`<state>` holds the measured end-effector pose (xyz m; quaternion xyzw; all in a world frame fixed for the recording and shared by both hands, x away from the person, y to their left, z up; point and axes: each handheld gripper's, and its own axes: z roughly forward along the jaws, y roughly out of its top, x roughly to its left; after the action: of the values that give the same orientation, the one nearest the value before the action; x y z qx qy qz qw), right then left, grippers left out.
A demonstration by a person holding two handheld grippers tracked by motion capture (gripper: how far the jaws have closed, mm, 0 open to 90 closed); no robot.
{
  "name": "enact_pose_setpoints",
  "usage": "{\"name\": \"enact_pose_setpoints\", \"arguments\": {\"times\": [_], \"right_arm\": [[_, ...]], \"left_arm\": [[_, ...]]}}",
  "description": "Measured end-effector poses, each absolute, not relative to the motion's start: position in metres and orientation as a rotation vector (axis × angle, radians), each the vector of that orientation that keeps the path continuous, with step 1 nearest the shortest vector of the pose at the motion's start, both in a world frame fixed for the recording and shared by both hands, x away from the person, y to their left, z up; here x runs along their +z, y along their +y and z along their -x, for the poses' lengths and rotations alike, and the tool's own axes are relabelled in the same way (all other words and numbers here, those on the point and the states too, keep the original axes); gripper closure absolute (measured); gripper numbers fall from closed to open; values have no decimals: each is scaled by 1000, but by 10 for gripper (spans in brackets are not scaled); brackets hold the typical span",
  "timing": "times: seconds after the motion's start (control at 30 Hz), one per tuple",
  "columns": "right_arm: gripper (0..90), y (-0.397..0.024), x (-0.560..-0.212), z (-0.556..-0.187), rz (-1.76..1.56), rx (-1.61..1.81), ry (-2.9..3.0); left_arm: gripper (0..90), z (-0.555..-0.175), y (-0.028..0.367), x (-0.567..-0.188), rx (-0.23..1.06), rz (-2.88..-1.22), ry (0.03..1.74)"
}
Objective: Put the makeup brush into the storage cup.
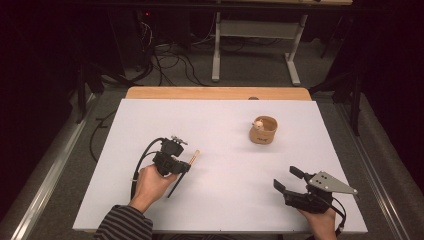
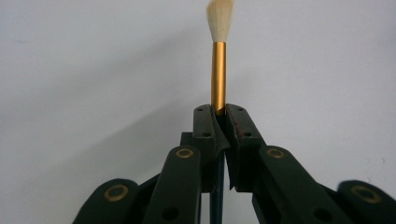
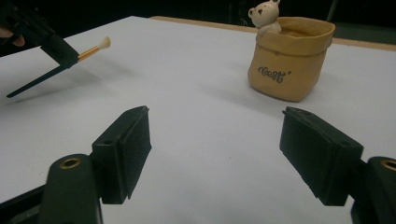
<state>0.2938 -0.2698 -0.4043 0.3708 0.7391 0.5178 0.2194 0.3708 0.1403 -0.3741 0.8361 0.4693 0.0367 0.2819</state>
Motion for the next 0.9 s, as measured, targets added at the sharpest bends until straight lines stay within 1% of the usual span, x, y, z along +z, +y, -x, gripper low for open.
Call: {"name": "enact_pose_setpoints", "arguments": {"times": [0.33,0.67,0.9], "right_arm": [[268,-276,-400,-294,-1073,1459,2055],[282,-277,-398,-294,-1090,1453,2048],[294,-275,-395,-295,-1080,1428,2069]], "left_arm": [[837,-358,155,-359,131,-2137,1144],[837,-349,169,-353,147,-2047,1053],[836,-343,169,-350,182,-1978,968]]}}
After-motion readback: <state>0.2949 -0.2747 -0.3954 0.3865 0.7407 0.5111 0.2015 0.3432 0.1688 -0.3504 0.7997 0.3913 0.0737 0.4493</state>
